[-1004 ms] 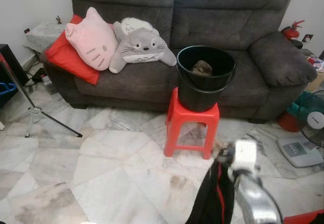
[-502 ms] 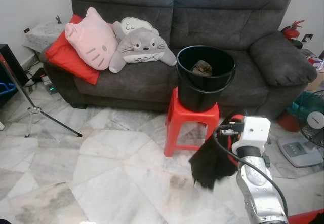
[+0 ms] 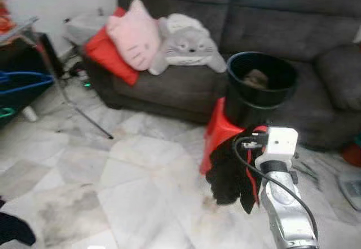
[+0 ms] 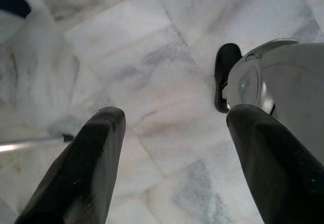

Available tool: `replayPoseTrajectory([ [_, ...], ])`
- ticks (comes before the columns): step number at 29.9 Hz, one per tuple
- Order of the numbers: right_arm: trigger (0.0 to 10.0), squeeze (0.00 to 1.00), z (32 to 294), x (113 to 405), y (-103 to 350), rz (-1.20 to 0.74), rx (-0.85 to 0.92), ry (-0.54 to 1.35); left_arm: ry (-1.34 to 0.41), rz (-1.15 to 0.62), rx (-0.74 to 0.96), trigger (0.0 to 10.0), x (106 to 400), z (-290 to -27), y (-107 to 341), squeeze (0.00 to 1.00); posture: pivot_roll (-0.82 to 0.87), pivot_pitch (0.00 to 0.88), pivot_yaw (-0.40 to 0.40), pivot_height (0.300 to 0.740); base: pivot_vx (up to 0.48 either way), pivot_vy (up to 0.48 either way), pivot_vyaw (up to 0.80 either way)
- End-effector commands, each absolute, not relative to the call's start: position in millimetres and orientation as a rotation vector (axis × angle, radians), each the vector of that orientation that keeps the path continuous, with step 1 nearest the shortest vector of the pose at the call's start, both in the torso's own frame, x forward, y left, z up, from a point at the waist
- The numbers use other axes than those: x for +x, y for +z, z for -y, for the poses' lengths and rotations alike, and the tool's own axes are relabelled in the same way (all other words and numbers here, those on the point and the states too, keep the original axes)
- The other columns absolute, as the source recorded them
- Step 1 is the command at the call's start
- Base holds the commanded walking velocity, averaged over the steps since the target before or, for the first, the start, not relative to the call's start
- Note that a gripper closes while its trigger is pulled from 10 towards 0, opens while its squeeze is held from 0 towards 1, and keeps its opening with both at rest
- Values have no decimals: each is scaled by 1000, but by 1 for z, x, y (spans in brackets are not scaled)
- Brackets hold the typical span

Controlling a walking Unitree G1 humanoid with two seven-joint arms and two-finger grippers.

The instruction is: Hang hanger

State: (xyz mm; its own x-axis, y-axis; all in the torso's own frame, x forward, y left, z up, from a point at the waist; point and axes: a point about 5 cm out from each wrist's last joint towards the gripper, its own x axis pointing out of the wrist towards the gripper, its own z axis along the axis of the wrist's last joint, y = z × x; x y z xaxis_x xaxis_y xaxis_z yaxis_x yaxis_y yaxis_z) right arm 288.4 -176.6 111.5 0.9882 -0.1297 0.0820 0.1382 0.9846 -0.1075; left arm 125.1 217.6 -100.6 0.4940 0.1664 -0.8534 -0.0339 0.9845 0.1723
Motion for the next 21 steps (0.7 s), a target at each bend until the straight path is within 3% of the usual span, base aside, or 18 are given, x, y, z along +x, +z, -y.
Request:
replayPoseTrajectory([
  [1, 10000, 0, 175, 291, 122, 116, -103, -127, 113, -1060, 139, 10000, 121, -218, -102, 0, -24, 0, -12, 740, 0, 0, 794],
  [21, 10000, 0, 171, 295, 123, 109, -96, -73, 101, -1073, 129, 10000, 117, -215, -104, 0, -21, 0, -19, 740, 0, 0, 798],
])
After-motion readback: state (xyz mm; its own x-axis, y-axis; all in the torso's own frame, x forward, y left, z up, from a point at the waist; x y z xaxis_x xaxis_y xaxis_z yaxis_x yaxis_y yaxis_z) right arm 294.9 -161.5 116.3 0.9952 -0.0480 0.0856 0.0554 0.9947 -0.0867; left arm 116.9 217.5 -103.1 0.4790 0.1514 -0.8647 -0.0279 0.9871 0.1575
